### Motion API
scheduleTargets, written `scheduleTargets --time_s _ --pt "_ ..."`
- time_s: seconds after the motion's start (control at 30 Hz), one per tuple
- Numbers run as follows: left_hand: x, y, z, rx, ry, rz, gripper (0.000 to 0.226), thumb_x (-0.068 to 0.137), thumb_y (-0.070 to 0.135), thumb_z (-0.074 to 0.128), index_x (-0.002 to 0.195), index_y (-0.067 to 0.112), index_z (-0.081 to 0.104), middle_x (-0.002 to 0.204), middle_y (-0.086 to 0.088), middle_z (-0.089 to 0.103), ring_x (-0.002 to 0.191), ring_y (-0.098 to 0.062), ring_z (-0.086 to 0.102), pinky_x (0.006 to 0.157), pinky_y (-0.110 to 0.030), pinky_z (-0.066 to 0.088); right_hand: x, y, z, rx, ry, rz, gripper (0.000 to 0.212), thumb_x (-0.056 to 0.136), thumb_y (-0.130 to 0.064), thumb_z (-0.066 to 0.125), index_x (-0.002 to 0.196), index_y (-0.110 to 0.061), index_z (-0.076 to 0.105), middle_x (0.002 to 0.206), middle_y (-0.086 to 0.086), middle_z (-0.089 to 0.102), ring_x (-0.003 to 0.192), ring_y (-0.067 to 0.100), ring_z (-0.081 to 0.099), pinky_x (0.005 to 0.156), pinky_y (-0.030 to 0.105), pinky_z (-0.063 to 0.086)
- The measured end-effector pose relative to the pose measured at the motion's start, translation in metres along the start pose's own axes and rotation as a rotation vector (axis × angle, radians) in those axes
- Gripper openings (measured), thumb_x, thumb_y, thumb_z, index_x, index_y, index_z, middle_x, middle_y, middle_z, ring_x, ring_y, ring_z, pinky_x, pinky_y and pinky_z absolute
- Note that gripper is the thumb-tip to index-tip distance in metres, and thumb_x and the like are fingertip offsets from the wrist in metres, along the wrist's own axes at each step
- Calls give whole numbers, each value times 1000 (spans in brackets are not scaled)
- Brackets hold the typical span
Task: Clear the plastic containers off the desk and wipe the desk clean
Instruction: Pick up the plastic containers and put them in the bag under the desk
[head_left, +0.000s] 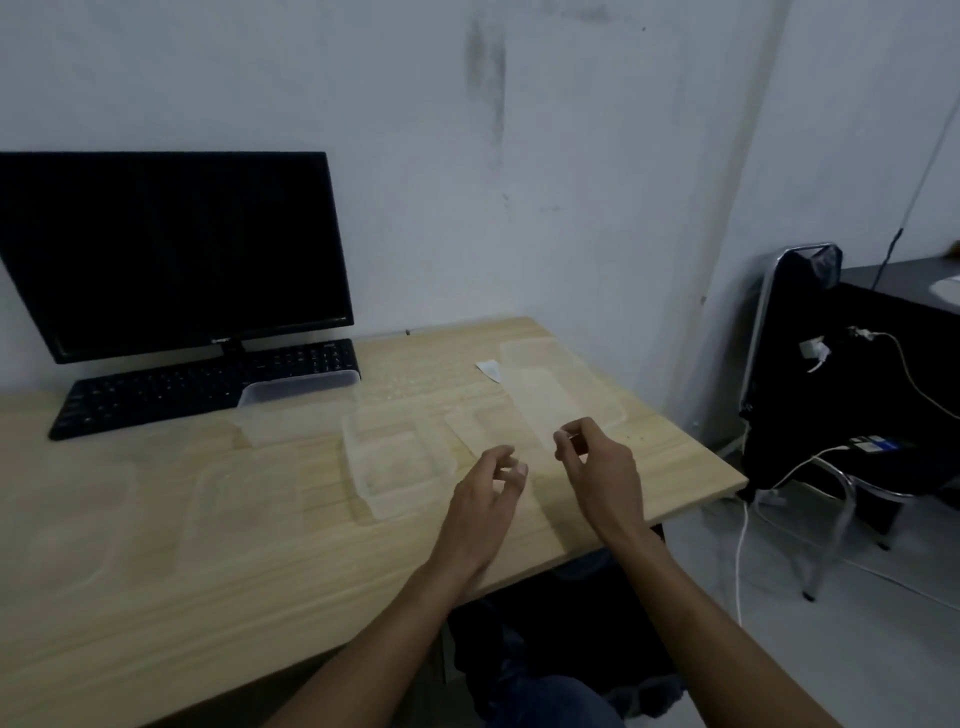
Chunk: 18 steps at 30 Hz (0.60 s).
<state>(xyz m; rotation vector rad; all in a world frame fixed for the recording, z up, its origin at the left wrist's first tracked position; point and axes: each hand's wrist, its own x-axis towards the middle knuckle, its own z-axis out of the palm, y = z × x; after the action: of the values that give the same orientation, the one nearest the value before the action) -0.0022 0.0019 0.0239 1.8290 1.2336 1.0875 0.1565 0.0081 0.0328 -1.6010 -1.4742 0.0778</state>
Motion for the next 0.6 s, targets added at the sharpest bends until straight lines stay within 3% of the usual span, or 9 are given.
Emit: scheduleTargets --time_s 0.07,0.17,0.27,0.37,0.47,0.53,0.6 --pt "8 9 -5 -142 7 -82 41 97 46 45 135 29 46 111 17 59 106 -5 58 89 -16 44 -3 -13 4 20 17 -47 12 95 -34 56 90 -23 59 74 -11 67 69 9 62 59 33 49" --pt "23 20 -12 -318 7 -145 61 94 54 45 146 27 31 123 9 56 99 -4 59 97 -35 49 -9 -29 10 43 54 -123 12 94 -33 58 93 -22 60 76 -11 67 69 7 63 59 34 51" --pt "33 26 -19 -446 7 -174 70 93 49 51 150 22 21 128 4 54 102 -3 59 87 -27 54 -15 -38 15 46 56 -193 10 94 -31 59 95 -22 61 80 -11 68 71 7 64 59 34 52" --pt "37 25 -24 -542 20 -216 73 90 45 60 149 25 22 131 -2 56 104 -8 64 85 -26 55 -19 -43 18 53 26 -255 12 94 -33 57 100 -23 61 84 -11 69 71 1 62 58 31 52" --pt "36 24 -31 -577 42 -229 66 91 38 62 145 25 27 123 -2 60 91 -5 69 85 -27 56 -20 -47 17 58 -38 -327 24 91 -38 50 111 -28 58 88 -13 68 61 -11 51 55 20 45" --pt "37 24 -37 -561 56 -208 63 92 34 61 145 24 29 119 -1 61 83 2 68 80 -25 56 -20 -45 13 167 -132 -332 33 90 -38 50 123 -32 52 88 -16 68 58 -5 56 55 20 46" --pt "39 22 -44 -572 80 -185 64 92 31 61 146 21 28 112 0 64 86 -1 68 77 -25 56 -21 -40 8 268 -129 -324 35 91 -36 51 126 -35 50 76 -16 67 57 1 60 54 15 47"
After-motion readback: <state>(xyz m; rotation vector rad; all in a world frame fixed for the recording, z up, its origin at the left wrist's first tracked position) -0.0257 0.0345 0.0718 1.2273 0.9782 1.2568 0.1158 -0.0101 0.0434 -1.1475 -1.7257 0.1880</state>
